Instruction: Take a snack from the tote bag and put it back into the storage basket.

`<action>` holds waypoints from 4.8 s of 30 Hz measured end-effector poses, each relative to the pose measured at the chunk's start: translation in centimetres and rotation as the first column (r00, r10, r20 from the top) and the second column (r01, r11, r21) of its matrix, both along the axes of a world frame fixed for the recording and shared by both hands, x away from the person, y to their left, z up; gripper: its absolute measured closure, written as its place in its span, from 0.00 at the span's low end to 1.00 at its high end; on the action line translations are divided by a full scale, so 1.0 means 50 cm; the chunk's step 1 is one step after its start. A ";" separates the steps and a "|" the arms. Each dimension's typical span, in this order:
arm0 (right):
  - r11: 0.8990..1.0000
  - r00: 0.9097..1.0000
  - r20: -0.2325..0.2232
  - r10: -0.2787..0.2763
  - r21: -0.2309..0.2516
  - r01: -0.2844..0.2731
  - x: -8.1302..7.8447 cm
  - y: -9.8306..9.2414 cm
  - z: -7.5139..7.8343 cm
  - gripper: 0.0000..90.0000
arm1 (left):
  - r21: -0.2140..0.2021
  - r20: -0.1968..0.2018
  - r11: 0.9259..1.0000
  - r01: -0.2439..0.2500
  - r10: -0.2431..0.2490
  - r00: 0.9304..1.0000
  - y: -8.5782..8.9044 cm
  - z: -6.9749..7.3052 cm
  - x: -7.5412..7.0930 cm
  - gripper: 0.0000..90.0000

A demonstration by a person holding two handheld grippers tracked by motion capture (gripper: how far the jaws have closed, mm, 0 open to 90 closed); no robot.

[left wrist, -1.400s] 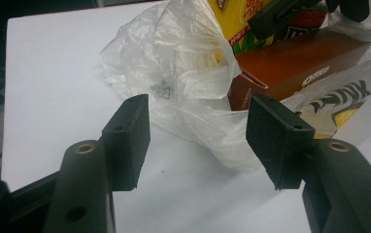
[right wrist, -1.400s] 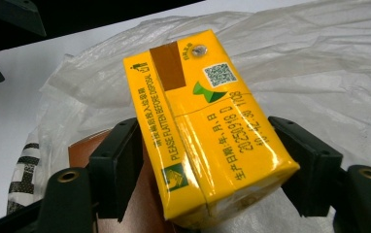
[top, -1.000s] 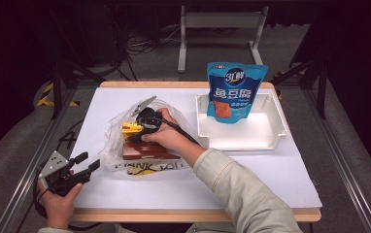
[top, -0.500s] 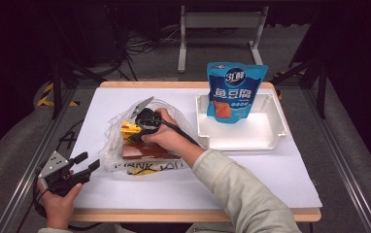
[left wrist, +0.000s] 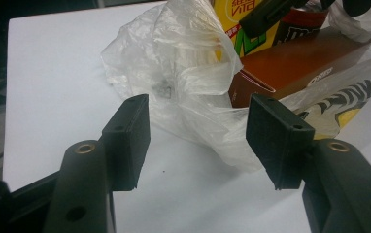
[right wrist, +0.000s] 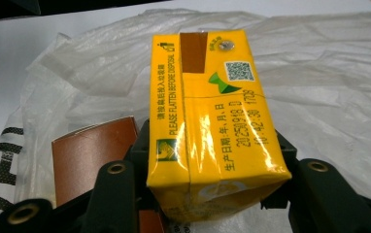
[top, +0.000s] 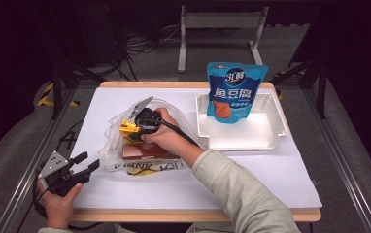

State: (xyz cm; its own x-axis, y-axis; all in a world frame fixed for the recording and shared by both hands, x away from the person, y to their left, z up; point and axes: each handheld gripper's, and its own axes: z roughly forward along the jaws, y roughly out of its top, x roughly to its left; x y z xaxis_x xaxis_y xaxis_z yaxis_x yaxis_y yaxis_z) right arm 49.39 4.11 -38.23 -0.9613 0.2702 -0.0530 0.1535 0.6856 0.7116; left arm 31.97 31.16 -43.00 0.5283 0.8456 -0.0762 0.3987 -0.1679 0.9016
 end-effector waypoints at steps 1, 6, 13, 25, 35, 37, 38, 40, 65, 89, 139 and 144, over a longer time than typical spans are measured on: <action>1.000 1.000 0.004 -0.003 0.003 0.003 0.000 -0.001 0.003 0.60 | 0.000 -0.001 1.000 0.000 0.000 1.000 0.000 0.000 0.000 0.47; 1.000 1.000 0.011 -0.010 0.030 0.009 -0.002 -0.010 0.019 0.60 | -0.001 -0.003 1.000 -0.001 0.001 1.000 -0.002 -0.001 0.001 0.47; 0.998 1.000 0.021 -0.005 0.068 0.004 -0.008 -0.017 0.049 0.60 | -0.004 -0.007 1.000 0.000 0.000 1.000 -0.004 -0.001 0.003 0.47; 0.992 1.000 0.027 0.002 0.129 -0.006 -0.013 -0.034 0.105 0.60 | -0.002 -0.008 1.000 0.003 -0.003 1.000 -0.002 -0.002 0.004 0.47; 0.988 0.999 0.044 0.014 0.154 -0.021 -0.023 -0.052 0.158 0.60 | -0.002 -0.006 1.000 0.000 0.000 1.000 -0.003 -0.003 0.004 0.47; 0.987 0.999 0.043 0.019 0.158 -0.026 -0.024 -0.057 0.167 0.60 | -0.002 -0.008 1.000 -0.001 0.001 1.000 -0.003 -0.003 0.004 0.47; 0.987 0.999 0.043 0.021 0.159 -0.028 -0.025 -0.059 0.171 0.60 | -0.004 -0.009 1.000 -0.005 0.005 1.000 -0.003 -0.003 0.004 0.47; 0.987 0.999 0.045 0.023 0.160 -0.030 -0.027 -0.064 0.178 0.60 | 0.002 -0.008 1.000 -0.003 0.003 1.000 -0.003 -0.003 0.006 0.47; 0.984 0.998 0.053 -0.031 0.174 0.022 -0.034 -0.187 0.232 0.60 | 0.002 -0.004 1.000 0.006 -0.006 1.000 -0.016 -0.001 0.026 0.47; 0.972 0.986 0.067 -0.155 0.186 0.141 -0.018 -0.337 0.250 0.60 | -0.011 -0.010 1.000 0.001 -0.001 1.000 -0.019 -0.001 0.035 0.47; 0.929 0.948 0.064 -0.312 0.228 0.290 0.025 -0.501 0.210 0.60 | -0.008 -0.015 1.000 -0.003 0.003 1.000 -0.019 -0.003 0.034 0.47; 0.929 0.946 0.060 -0.317 0.219 0.298 0.030 -0.498 0.187 0.60 | -0.008 -0.015 1.000 -0.004 0.004 1.000 -0.018 -0.003 0.034 0.47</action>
State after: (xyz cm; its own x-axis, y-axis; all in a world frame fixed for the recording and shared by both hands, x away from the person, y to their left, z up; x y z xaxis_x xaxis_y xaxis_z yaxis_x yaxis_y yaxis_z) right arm 50.88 -20.81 -28.89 -0.8227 0.5663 -0.0498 0.2604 0.4532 0.8525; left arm 33.66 30.24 -43.12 0.5236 0.8471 -0.0908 0.4131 -0.1591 0.8967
